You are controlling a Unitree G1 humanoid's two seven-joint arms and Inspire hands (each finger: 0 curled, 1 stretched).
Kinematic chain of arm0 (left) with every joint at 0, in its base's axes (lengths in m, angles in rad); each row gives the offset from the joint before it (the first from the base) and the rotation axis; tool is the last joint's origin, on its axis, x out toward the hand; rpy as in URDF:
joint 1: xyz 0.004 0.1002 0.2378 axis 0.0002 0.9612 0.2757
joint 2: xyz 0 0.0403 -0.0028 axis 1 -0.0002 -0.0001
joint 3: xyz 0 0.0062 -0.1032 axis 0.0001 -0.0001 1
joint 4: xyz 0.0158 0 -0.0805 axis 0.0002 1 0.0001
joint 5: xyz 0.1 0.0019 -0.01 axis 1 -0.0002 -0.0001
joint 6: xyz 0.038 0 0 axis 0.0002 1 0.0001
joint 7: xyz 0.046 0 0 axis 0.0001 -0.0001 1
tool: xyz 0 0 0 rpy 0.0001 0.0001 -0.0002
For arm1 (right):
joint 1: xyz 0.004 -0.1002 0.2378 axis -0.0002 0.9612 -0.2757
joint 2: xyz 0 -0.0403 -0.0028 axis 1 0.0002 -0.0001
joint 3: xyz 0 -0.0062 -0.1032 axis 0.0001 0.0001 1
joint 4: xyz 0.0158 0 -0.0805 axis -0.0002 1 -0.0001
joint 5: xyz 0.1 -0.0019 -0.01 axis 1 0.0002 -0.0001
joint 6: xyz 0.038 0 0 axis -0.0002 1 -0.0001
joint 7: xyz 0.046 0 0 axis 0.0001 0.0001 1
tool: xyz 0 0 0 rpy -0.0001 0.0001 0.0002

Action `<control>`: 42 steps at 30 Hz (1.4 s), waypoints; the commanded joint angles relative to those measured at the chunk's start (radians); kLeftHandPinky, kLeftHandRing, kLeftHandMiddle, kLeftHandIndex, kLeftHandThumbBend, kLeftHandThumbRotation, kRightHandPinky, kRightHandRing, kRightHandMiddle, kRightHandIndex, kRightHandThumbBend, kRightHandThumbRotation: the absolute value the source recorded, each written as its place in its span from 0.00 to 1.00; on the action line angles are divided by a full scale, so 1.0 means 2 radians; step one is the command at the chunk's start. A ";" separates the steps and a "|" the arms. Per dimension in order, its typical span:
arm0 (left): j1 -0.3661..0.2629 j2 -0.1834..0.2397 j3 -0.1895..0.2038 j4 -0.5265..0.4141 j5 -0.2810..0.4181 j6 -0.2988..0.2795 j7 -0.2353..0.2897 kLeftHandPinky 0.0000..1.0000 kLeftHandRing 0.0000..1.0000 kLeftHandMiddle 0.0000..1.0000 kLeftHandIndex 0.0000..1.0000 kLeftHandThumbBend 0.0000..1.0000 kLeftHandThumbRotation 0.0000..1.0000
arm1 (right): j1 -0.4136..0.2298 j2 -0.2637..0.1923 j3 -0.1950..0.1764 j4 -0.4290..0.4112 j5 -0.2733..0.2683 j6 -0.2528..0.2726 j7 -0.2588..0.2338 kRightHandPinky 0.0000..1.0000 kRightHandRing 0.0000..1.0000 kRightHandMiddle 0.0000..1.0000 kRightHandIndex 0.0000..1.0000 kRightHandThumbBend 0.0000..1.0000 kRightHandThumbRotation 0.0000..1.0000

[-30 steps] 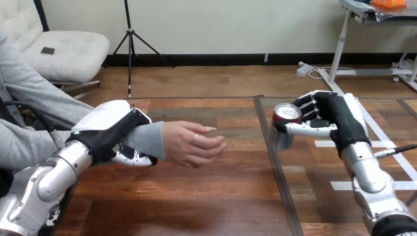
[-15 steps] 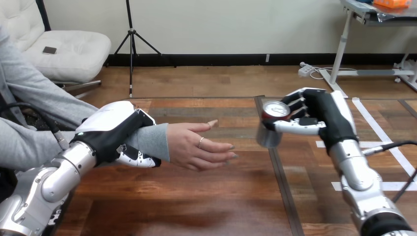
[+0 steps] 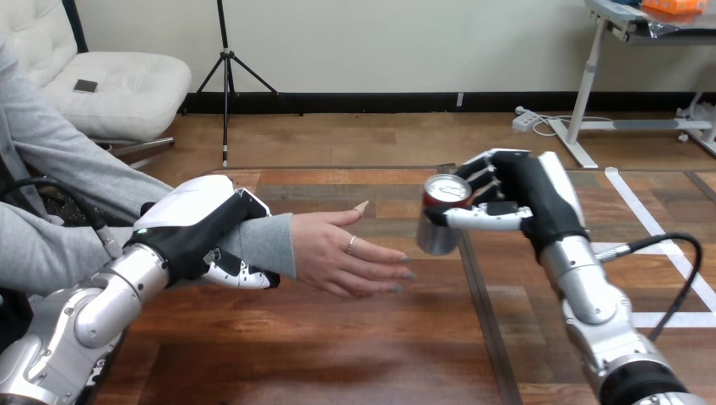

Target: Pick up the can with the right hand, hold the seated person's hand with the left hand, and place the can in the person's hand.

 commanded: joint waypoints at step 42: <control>-0.063 -0.039 0.008 -0.009 -0.014 -0.016 0.020 0.16 0.21 0.29 0.32 0.49 0.00 | -0.072 0.060 0.017 -0.052 0.008 -0.016 0.002 0.32 0.34 0.41 0.44 0.76 0.00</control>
